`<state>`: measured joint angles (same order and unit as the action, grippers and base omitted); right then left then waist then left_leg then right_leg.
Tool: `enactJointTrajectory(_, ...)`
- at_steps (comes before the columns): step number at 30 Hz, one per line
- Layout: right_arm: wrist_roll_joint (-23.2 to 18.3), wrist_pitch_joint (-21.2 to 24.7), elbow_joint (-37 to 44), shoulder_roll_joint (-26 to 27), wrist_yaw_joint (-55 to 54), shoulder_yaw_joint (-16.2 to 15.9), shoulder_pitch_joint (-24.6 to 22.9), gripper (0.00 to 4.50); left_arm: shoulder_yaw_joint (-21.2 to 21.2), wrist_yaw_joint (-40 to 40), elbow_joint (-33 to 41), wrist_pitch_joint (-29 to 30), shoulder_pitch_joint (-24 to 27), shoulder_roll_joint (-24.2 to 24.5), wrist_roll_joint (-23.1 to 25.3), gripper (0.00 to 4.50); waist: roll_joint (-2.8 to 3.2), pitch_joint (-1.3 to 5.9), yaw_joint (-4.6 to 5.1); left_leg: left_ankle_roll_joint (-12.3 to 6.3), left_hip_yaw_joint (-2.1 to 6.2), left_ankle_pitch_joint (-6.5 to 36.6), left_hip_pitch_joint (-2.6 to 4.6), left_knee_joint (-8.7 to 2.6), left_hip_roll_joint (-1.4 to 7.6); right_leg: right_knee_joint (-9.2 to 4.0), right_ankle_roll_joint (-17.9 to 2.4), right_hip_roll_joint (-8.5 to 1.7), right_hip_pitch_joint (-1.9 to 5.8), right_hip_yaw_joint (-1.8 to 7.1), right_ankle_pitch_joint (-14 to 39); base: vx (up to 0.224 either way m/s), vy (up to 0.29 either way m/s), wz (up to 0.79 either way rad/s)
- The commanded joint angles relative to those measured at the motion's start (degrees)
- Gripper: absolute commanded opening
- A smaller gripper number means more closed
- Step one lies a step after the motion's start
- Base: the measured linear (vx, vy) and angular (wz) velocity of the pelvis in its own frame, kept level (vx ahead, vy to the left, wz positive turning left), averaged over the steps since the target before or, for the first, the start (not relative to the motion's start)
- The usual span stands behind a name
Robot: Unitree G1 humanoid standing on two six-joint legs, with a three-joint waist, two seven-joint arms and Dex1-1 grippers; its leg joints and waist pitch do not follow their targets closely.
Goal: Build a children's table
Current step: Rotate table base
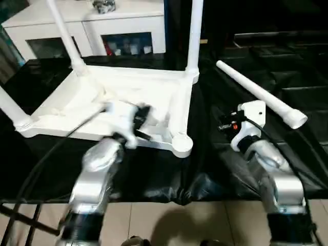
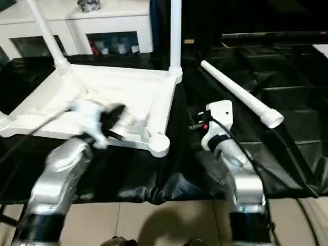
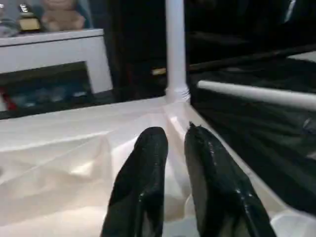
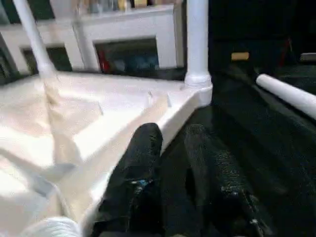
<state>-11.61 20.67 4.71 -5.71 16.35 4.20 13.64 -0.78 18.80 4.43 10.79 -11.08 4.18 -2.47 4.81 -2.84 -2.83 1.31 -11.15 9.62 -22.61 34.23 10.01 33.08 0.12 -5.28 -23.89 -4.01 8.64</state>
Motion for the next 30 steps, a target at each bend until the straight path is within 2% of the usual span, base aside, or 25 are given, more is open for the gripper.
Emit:
enactJointTrajectory(1,-1.37,1.3,1.86,0.81,-1.47,0.66,-0.3,1.51,-0.06,-2.08,0.99,0.75,1.44,-0.25,1.87,1.34,-1.27,3.19,0.74,0.38,2.03,24.39,1.71,-4.74,2.19,-6.02,-0.23,-2.19,1.19,1.27,35.31,0.0,0.0,0.0)
enactJointTrajectory(4,0.98,2.58,4.17,0.08,-2.44,-0.66,-2.01,1.7,-1.02,-5.08,3.23,-0.21,2.99,-1.07,2.55,1.52,-1.36,3.15,0.96,0.99,2.13,25.5,1.74,-4.92,2.27,-6.05,-0.27,-2.07,1.16,1.45,33.43,0.0,0.0,0.0)
enactJointTrajectory(5,1.75,2.8,5.06,-0.29,-2.68,-1.01,-2.88,1.81,-2.69,-8.03,4.11,0.93,3.13,-1.83,2.55,1.66,-1.95,3.19,0.99,0.82,2.17,25.15,1.43,-5.01,2.28,-5.79,-0.23,-2.22,1.41,1.57,32.77,0.0,0.0,0.0)
enactJointTrajectory(6,1.92,3.11,5.96,-0.21,-3.0,-0.86,-3.68,1.94,-4.89,-11.32,4.66,2.3,3.15,-2.9,2.07,1.75,-2.2,3.19,1.18,0.93,1.99,25.45,1.61,-4.94,2.33,-5.94,-0.5,-2.16,1.22,1.66,32.27,0.0,0.0,0.0)
enactJointTrajectory(8,2.09,2.92,6.2,-0.19,-3.15,-0.79,-3.95,2.05,-5.35,-12.01,4.79,2.21,3.22,-2.86,2.28,1.84,-2.09,3.28,1.21,0.84,2.17,25.14,1.43,-4.93,2.21,-5.88,-0.54,-2.28,1.42,1.56,31.86,0.0,0.0,0.0)
enactJointTrajectory(9,2.44,2.88,6.35,-0.5,-2.98,-1.06,-4.22,2.12,-5.3,-11.14,5.14,1.86,3.64,-2.46,1.84,1.95,-2.53,3.2,1.23,0.57,2.17,25.08,1.3,-4.93,2.11,-6.0,-0.06,-2.25,1.39,1.56,32.1,0.0,0.0,0.0)
enactJointTrajectory(10,2.63,3.02,6.57,-0.92,-2.83,-1.51,-4.63,2.25,-5.71,-11.13,5.86,1.51,4.26,-2.5,1.4,2.09,-2.58,3.28,1.24,0.61,2.16,25.12,1.43,-4.89,2.16,-5.95,-0.1,-2.26,1.31,1.63,31.76,0.0,0.0,0.0)
enactJointTrajectory(12,2.98,3.54,7.05,-1.73,-2.87,-2.46,-5.34,2.42,-5.62,-12.49,7.54,2.96,6.02,-1.56,4.12,2.24,-3.17,3.32,1.1,0.38,2.15,24.08,1.26,-4.96,2.38,-5.66,-0.5,-2.32,1.5,1.81,29.94,0.0,0.0,0.0)
enactJointTrajectory(14,3.25,3.88,7.16,-2.18,-2.5,-3.02,-5.41,2.48,-5.69,-12.84,7.66,2.07,6.52,-1.81,3.97,2.31,-3.03,3.35,1.02,0.13,2.02,23.37,1.24,-4.89,2.37,-5.54,-0.75,-2.32,1.38,1.97,28.92,0.0,0.0,0.0)
enactJointTrajectory(15,3.71,3.91,7.26,-2.52,-2.26,-3.64,-5.53,2.66,-5.67,-13.63,8.26,1.53,7.03,-2.17,3.91,2.42,-3.35,3.38,0.89,-0.09,1.84,22.91,1.4,-4.78,2.34,-5.55,-1.13,-2.23,1.27,2.05,28.16,0.0,0.0,0.0)
enactJointTrajectory(17,4.04,4.02,7.18,-2.49,-2.31,-4.15,-5.51,2.8,-5.86,-15.1,9.24,3.09,7.54,-3.16,3.62,2.59,-3.45,3.41,0.72,-0.1,1.88,22.26,1.24,-4.81,2.43,-5.32,-1.69,-2.34,1.5,2.09,27.24,0.0,0.0,0.0)
enactJointTrajectory(20,4.36,3.85,7.29,-2.4,-2.51,-4.44,-5.57,2.97,-5.93,-16.02,9.47,4.68,7.7,-3.71,3.58,2.77,-3.59,3.4,0.55,-0.02,1.83,21.85,1.33,-4.88,2.55,-5.18,-2.19,-2.24,1.46,2.18,25.7,0.0,0.0,0.0)
enactJointTrajectory(23,4.69,4.27,7.6,-1.96,-3.77,-4.64,-5.83,3.22,-4.64,-15.88,9.51,4.41,8.34,-3.8,4.09,2.99,-3.77,3.4,0.71,0.28,1.88,22.2,1.15,-4.96,2.46,-5.19,-1.8,-2.21,1.64,2.16,25.55,0.0,0.0,0.0)
enactJointTrajectory(25,4.82,4.34,7.55,-1.92,-4.5,-4.47,-5.85,3.33,-3.6,-15.93,9.28,4.67,8.29,-3.69,4.92,3.14,-3.16,3.41,0.91,1.79,2.47,22.95,1.56,-5.22,2.93,-5.15,-1.43,-1.18,1.58,1.71,24.34,0.0,0.0,0.0)
enactJointTrajectory(26,4.82,4.34,7.55,-1.92,-4.52,-4.47,-5.85,3.52,-3.58,-15.94,9.27,4.7,8.28,-3.69,4.94,3.29,-2.81,3.32,1.41,3.46,3.33,25.41,2.41,-5.74,4.04,-5.46,-1.03,0.41,1.48,0.79,21.17,0.0,0.0,0.0)
enactJointTrajectory(27,4.92,4.34,7.36,-2.0,-4.82,-4.31,-5.78,3.62,-3.21,-16.26,9.08,5.31,8.02,-3.8,5.0,3.39,-1.59,3.2,1.96,3.91,5.41,27.5,3.62,-7.39,7.14,-4.33,-2.24,1.44,1.35,-0.16,15.98,0.0,0.0,0.0)
enactJointTrajectory(28,4.92,4.34,7.36,-2.0,-4.82,-4.31,-5.78,3.68,-3.21,-16.26,9.08,5.31,8.02,-3.8,5.0,3.48,-1.02,3.07,2.06,3.95,6.92,28.09,3.9,-9.08,10.12,-2.39,-3.12,1.34,1.3,-0.44,12.6,0.0,0.0,0.0)
enactJointTrajectory(29,5.3,4.27,7.07,-2.3,-5.32,-4.01,-5.73,3.68,-2.62,-16.38,8.74,5.49,7.62,-3.59,5.33,3.48,-0.55,2.93,2.34,2.64,8.08,26.55,3.5,-10.98,13.54,2.0,-3.82,0.86,1.27,-0.49,7.18,-0.002,-0.075,0.06)
enactJointTrajectory(30,5.61,4.26,6.92,-2.46,-5.64,-3.92,-5.69,3.83,-2.35,-16.47,8.65,5.36,7.5,-3.49,5.57,3.63,-1.04,3.03,2.1,-0.05,8.2,23.89,3.96,-11.57,14.54,4.5,-4.9,0.65,0.24,-0.33,5.92,0.004,-0.133,0.04)
